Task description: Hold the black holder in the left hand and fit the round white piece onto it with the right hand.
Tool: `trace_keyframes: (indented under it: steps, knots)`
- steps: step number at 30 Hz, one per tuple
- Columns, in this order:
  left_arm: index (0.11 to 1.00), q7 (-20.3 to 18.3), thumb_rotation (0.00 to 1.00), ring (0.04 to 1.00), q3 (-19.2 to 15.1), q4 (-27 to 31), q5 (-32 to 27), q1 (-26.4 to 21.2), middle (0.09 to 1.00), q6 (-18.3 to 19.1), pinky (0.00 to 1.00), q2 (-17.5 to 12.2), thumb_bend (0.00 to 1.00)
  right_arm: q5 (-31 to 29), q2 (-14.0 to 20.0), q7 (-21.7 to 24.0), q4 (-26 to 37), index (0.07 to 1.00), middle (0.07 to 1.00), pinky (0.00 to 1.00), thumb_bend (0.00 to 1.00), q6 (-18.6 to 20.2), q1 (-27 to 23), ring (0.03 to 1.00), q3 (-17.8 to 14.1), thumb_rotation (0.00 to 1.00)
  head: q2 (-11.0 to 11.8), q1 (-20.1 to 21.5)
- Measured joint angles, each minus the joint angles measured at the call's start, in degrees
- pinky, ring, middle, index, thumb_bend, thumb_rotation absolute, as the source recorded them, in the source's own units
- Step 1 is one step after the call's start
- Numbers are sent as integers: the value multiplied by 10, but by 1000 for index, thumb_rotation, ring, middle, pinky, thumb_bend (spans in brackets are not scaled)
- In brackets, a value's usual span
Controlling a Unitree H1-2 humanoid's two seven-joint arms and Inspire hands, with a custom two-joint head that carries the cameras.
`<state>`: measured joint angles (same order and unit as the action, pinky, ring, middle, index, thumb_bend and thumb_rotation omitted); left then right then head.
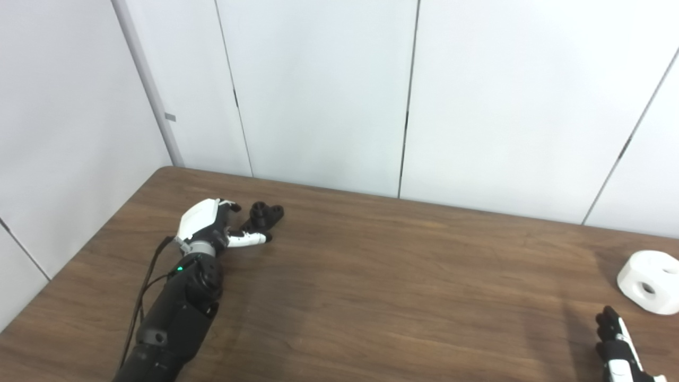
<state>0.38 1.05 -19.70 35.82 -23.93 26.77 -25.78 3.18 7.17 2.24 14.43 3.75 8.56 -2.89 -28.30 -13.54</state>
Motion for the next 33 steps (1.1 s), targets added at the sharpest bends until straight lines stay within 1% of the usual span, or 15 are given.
trace_keyframes:
  steps: [3, 7, 12, 19, 22, 26, 30, 33]
  knots:
    - [802, 0, 423, 1000, 0, -4, -3, -5, 955, 0, 1000, 0, 859, 0, 0, 0, 0, 990, 985, 1000, 539, 0, 1, 1000, 0, 1000, -2, 1]
    - [796, 1, 440, 1000, 7, -14, -5, -13, 951, 0, 1000, 0, 871, 1, 0, -1, 1, 986, 982, 1000, 571, 0, 1, 1000, 0, 1000, -3, 2]
    - [779, 10, 419, 1000, 15, -18, -6, -15, 942, -4, 1000, 0, 853, 2, 0, -2, 1, 982, 980, 1000, 553, 0, 1, 1000, 0, 1000, -3, 5]
    - [791, 12, 428, 1000, 24, -21, -15, -19, 957, -3, 1000, 0, 849, 4, 0, -3, 2, 984, 982, 1000, 532, 0, 3, 1000, 1, 1000, -4, 5]
    - [785, 13, 405, 1000, 28, -23, -16, -22, 956, -3, 1000, 0, 849, 4, 0, -3, 3, 985, 983, 1000, 528, 0, 4, 1000, 1, 1000, -4, 6]
    - [785, 22, 386, 1000, 31, -30, -18, -23, 954, -4, 1000, 0, 841, 4, 0, -3, 3, 989, 985, 1000, 533, 0, 4, 1000, 2, 1000, -4, 6]
    - [781, 31, 398, 1000, 36, -39, -18, -26, 950, -6, 1000, 0, 849, 4, 0, -3, 4, 987, 983, 1000, 546, 0, 5, 1000, 2, 1000, -5, 6]
    - [769, 36, 378, 1000, 39, -39, -18, -26, 948, -6, 1000, 0, 852, 3, 0, -3, 4, 988, 984, 1000, 519, 0, 5, 1000, 2, 1000, -6, 6]
